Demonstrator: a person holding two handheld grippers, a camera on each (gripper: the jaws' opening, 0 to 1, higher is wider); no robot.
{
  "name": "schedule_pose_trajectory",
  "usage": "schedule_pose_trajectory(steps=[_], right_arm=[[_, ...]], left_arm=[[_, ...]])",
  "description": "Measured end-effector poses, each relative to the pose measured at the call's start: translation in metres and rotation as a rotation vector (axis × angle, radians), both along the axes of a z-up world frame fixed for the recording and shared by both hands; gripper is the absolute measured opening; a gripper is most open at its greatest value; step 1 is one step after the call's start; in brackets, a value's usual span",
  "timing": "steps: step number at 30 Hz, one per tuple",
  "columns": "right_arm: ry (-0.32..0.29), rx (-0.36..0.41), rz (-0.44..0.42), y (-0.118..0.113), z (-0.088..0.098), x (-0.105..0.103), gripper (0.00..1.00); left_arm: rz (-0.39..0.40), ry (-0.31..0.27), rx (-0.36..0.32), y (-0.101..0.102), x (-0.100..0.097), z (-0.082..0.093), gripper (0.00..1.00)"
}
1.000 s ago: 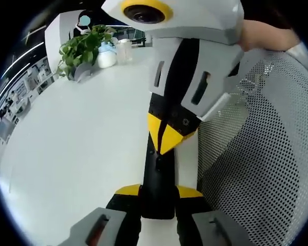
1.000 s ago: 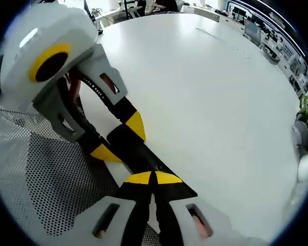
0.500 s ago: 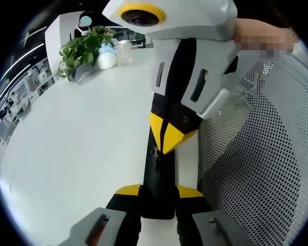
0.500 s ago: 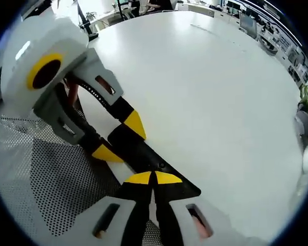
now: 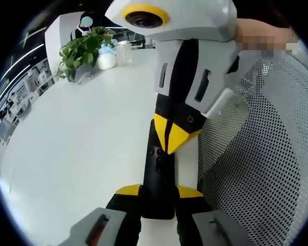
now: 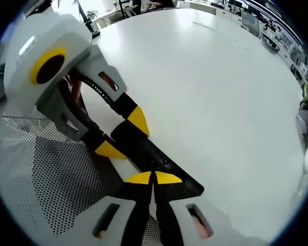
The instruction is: Press the specified remote control buttons in sequence, fully releasing each button before pressing the next.
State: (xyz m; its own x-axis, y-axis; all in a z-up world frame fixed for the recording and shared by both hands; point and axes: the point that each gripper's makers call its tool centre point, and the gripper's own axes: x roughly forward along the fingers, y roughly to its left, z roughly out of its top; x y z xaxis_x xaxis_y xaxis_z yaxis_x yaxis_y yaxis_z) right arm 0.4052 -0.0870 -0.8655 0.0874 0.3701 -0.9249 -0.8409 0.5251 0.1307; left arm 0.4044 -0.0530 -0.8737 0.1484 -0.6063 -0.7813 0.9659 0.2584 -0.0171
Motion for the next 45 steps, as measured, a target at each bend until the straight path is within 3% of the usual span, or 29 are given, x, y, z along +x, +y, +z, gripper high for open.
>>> schedule_pose_trajectory(steps=[27, 36, 45], right_arm=[[0.01, -0.029, 0.061, 0.0016, -0.0039, -0.0055, 0.0], [-0.018, -0.047, 0.096, 0.0016, -0.004, -0.0064, 0.0], [0.022, -0.019, 0.033, 0.001, -0.0044, -0.0048, 0.0]], left_arm=[[-0.005, 0.0, -0.006, -0.0002, -0.0002, 0.0003, 0.25], [-0.003, -0.002, -0.008, -0.0004, -0.0005, 0.0004, 0.25], [-0.001, -0.001, -0.01, -0.0003, -0.0005, 0.0005, 0.25]])
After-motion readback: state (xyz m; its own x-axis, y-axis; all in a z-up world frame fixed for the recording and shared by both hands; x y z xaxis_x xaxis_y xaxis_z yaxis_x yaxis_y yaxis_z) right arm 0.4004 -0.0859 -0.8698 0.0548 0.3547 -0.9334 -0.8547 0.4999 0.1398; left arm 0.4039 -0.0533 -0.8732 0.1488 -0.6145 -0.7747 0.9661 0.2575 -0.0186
